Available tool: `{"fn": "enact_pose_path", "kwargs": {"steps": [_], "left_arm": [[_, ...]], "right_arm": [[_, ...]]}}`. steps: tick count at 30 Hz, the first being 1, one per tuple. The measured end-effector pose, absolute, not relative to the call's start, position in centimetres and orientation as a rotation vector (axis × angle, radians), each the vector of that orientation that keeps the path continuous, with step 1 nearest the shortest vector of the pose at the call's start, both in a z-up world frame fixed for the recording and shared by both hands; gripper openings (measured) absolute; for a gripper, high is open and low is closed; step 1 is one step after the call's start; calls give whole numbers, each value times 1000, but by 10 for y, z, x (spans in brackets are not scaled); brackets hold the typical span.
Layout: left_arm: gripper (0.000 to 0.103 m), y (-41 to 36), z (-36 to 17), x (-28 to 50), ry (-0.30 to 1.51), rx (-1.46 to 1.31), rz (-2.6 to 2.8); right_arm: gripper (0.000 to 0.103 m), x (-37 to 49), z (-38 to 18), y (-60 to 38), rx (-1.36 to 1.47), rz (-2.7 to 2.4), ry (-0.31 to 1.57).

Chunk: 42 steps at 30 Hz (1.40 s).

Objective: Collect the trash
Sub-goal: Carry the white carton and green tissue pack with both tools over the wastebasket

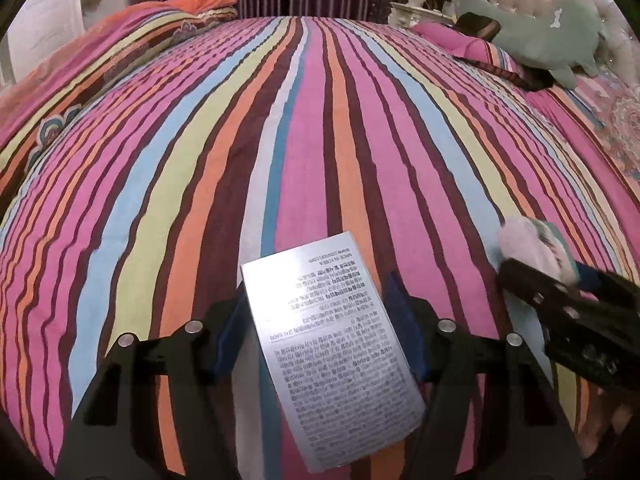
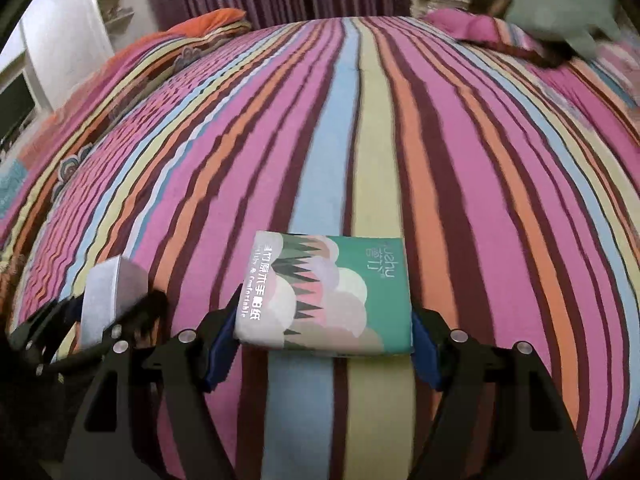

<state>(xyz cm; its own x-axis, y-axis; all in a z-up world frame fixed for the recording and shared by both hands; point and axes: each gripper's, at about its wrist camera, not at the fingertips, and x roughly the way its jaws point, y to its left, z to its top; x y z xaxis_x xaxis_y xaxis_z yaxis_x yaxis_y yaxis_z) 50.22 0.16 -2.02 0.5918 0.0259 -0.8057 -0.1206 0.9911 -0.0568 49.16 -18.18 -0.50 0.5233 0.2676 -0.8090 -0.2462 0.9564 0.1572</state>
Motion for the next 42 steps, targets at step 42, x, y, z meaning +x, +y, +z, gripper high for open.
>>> {"fn": "enact_pose_path", "kwargs": {"steps": [42], "left_arm": [[57,26,8,141,1004,-15,-158]], "right_arm": [[68,162,17,-208,219,385,1039]]}}
